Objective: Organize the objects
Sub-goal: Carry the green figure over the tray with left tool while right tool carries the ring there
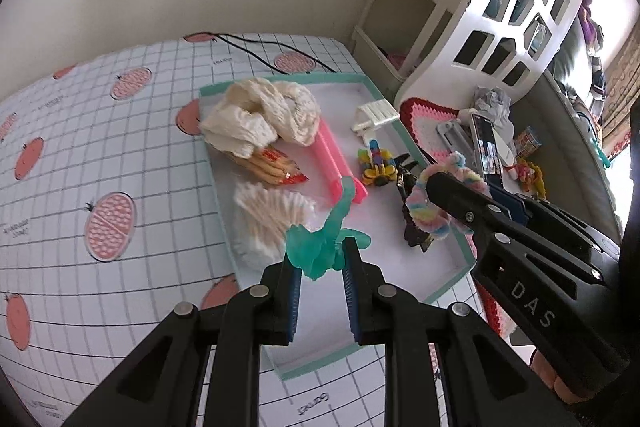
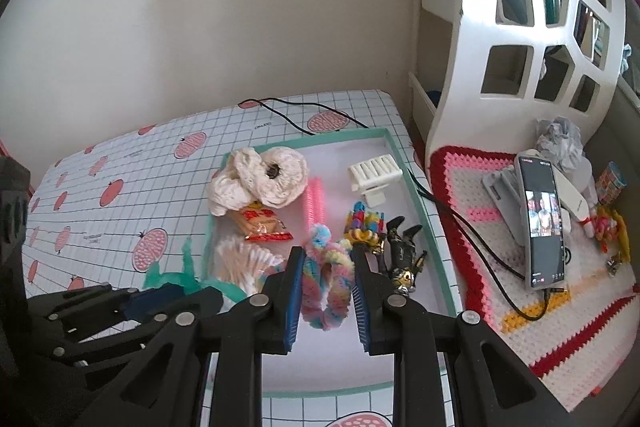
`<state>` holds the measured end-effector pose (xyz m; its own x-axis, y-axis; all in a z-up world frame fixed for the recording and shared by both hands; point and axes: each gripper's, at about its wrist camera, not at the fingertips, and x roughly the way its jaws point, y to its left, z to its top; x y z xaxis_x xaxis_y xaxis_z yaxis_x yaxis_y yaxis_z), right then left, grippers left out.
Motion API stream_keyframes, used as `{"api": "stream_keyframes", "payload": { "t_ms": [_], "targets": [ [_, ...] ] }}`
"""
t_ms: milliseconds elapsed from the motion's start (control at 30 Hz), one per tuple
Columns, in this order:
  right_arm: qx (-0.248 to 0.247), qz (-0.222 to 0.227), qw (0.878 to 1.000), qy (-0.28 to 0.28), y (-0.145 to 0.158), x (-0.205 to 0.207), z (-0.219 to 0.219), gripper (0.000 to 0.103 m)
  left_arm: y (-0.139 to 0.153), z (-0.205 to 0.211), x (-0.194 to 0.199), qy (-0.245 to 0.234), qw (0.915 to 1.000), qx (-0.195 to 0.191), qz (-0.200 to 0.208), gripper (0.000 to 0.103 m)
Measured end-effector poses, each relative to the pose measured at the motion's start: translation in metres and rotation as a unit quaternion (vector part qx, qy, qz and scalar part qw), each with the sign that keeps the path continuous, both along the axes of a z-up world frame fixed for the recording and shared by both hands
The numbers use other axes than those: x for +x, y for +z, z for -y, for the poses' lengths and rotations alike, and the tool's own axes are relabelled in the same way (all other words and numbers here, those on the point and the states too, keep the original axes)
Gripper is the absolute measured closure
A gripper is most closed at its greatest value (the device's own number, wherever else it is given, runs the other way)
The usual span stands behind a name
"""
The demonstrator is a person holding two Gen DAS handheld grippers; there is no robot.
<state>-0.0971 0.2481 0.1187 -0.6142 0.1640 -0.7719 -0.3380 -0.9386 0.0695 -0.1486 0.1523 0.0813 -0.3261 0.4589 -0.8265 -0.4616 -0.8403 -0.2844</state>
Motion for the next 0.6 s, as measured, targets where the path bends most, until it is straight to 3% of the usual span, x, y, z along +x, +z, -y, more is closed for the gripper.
{"api": "stream_keyframes", "payload": {
  "t_ms": [600],
  "targets": [
    [0.014, 0.089, 0.996, 0.006, -0.055, -0.01, 0.002, 0.078, -0.043, -0.006, -0.006, 0.008, 0.9983, -0.034, 0.046, 0.082]
  ]
}}
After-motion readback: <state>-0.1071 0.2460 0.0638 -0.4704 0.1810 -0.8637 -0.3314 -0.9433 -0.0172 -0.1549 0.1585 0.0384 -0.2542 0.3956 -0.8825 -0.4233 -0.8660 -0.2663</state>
